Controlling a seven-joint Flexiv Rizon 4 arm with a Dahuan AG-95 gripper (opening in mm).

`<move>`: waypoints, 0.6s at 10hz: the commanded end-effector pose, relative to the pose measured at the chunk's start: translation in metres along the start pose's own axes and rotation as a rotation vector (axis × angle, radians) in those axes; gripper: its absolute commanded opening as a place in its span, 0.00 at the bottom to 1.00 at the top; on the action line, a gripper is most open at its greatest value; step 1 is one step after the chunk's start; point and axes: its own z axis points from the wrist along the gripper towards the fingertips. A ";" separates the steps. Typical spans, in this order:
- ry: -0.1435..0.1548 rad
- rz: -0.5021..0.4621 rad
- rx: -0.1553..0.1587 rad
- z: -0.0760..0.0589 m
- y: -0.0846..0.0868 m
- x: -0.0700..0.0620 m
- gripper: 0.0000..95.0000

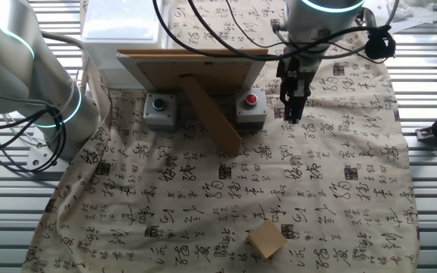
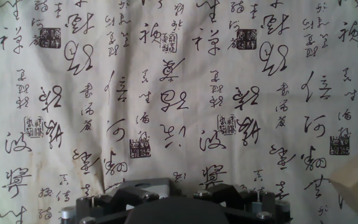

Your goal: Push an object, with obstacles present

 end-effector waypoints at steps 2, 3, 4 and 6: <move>-0.073 -0.167 -0.013 -0.003 0.001 -0.001 0.00; -0.070 -0.165 -0.014 -0.005 0.002 -0.002 0.00; -0.069 -0.164 -0.014 -0.006 0.003 -0.002 0.00; -0.068 -0.161 -0.015 -0.006 0.003 -0.002 0.00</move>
